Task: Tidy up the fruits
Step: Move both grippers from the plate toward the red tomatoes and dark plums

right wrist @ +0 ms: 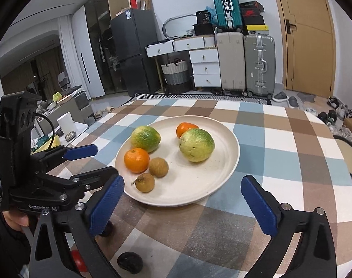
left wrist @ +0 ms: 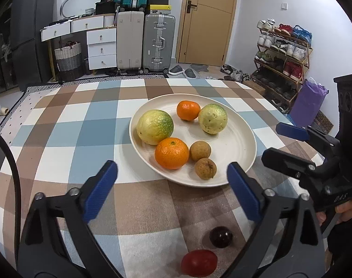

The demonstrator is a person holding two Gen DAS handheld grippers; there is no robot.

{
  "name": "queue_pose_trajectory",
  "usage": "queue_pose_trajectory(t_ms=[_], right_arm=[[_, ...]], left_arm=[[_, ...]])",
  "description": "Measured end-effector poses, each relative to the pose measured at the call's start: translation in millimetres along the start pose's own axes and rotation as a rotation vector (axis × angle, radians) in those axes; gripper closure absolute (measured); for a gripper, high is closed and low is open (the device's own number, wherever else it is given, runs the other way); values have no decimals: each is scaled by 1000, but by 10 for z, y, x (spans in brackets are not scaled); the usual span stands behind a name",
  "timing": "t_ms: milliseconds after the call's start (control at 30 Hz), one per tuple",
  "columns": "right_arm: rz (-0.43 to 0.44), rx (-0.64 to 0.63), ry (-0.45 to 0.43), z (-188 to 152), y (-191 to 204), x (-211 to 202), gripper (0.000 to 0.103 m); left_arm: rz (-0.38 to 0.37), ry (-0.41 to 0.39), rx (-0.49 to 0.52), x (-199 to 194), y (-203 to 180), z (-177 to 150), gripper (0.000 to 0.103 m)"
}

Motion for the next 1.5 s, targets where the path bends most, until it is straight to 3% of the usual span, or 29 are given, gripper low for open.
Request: queue_pose_trajectory(t_ms=[267,667,833,1267,1500], right_arm=[[-6,13,3,-32,10,-54,0],[26,24,21,-223,182,-246,0],[32,29,51,-313,227,-286,0],[-32,8,93,-550,274,-525,0],[-25,7,139,-650,305,-497,0]], left_arm=[[17,-13,-43,-211,106,-102,1],[29,-4,15,-566,-19,-339,1],[15,9,-7,-665,0,-450,1],[14,40,0,-722,-19,-623,1],[-6,69,7,-697,-64,-673,1]])
Point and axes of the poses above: each gripper's, at about its wrist camera, not at the fingertips, and x roughly the way its jaws point, y to its left, z to its top, the point moved 9 cm from there along x, roughly the way its jaws point, and after that the axes turned 3 degrees about -y, right-handed, at the moved point
